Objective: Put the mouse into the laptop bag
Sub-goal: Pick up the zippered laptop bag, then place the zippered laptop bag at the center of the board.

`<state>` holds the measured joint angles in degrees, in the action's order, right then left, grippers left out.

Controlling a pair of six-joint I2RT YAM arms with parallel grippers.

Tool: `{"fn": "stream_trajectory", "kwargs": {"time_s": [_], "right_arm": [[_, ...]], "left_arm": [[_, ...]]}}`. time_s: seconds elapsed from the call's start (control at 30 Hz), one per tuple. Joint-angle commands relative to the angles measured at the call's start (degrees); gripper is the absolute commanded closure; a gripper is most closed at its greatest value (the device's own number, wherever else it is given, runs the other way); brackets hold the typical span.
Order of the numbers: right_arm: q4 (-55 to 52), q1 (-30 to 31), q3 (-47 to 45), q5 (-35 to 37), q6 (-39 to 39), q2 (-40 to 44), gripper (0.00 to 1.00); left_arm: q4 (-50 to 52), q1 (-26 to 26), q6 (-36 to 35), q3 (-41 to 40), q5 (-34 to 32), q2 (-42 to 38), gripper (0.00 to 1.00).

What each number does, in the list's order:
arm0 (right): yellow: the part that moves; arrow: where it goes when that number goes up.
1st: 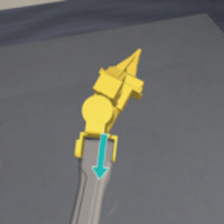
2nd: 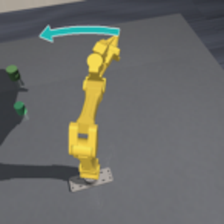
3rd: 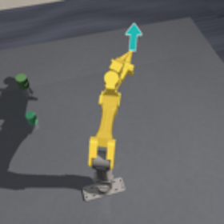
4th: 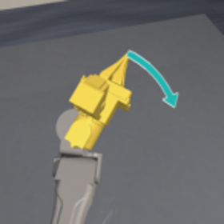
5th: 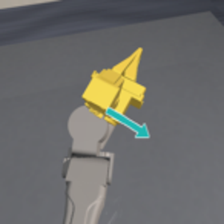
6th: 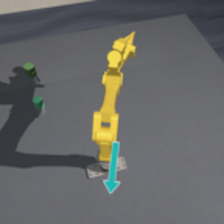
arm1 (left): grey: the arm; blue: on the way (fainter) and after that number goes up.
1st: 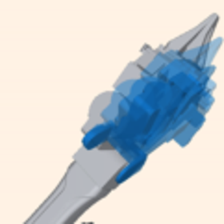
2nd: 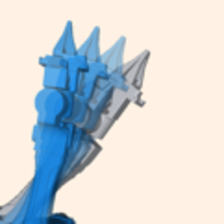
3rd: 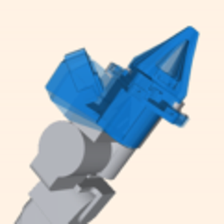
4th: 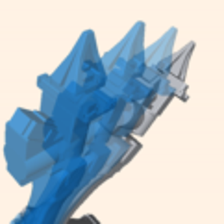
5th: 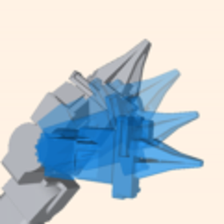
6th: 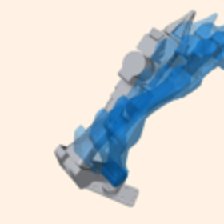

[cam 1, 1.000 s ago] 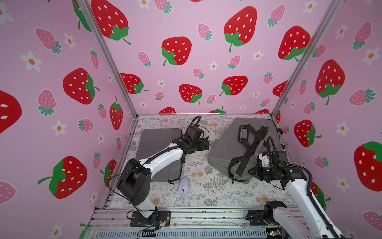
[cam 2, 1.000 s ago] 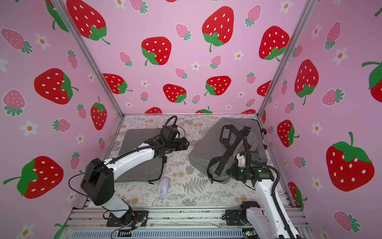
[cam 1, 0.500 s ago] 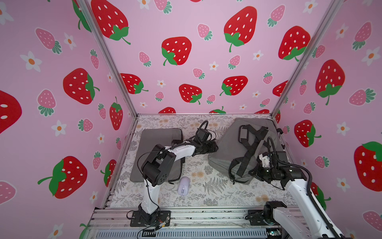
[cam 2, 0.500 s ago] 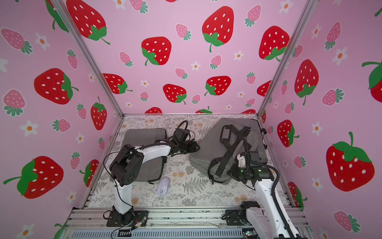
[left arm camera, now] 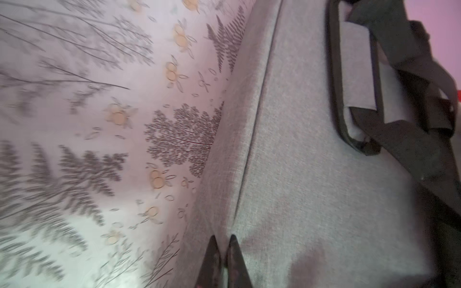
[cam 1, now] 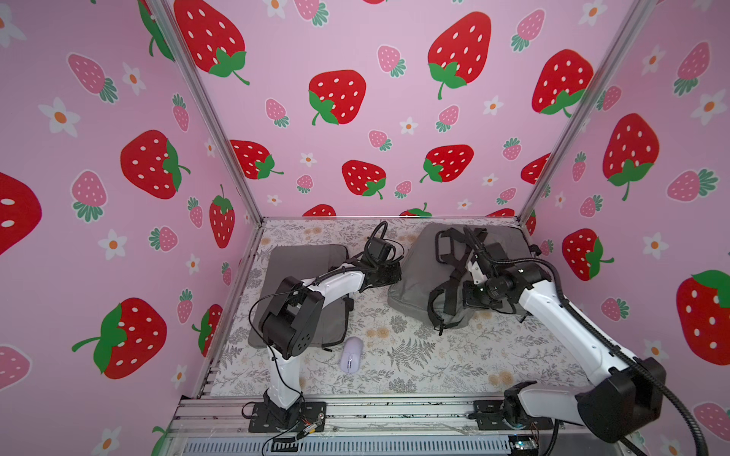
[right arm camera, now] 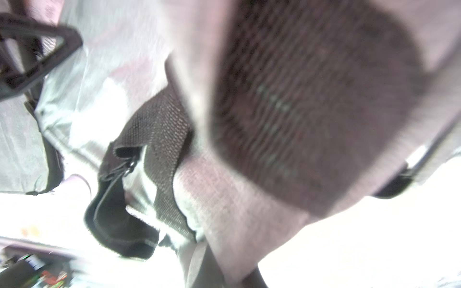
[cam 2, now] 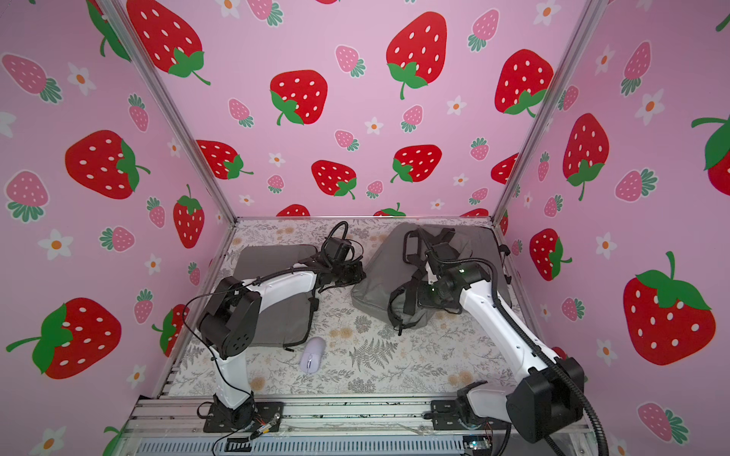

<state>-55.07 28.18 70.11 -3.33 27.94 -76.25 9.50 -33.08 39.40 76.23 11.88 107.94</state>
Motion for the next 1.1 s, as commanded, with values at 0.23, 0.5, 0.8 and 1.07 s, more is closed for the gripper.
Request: {"fn": "stream_trajectory", "kwargs": {"time_s": [0.23, 0.5, 0.8, 1.07], "right_arm": [[18.87, 2.93, 14.63, -1.06, -8.52, -12.23, 1.00], [24.71, 2.93, 9.98, -4.43, -4.68, -16.95, 1.00], [27.26, 1.17, 3.06, -6.28, -2.41, -19.07, 0.60], [25.80, 0.40, -3.97, 1.19, -1.53, -6.99, 0.34]], "left_arm": [[3.57, -1.70, -3.91, -8.81, -13.71, -22.62, 1.00], [2.90, -1.72, -2.72, -6.19, -10.02, -11.21, 1.00], [4.45, -1.60, -2.18, -4.68, -13.80, -9.31, 0.94], [8.59, -1.63, -0.41, -9.99, -18.29, -17.46, 0.35]]}}
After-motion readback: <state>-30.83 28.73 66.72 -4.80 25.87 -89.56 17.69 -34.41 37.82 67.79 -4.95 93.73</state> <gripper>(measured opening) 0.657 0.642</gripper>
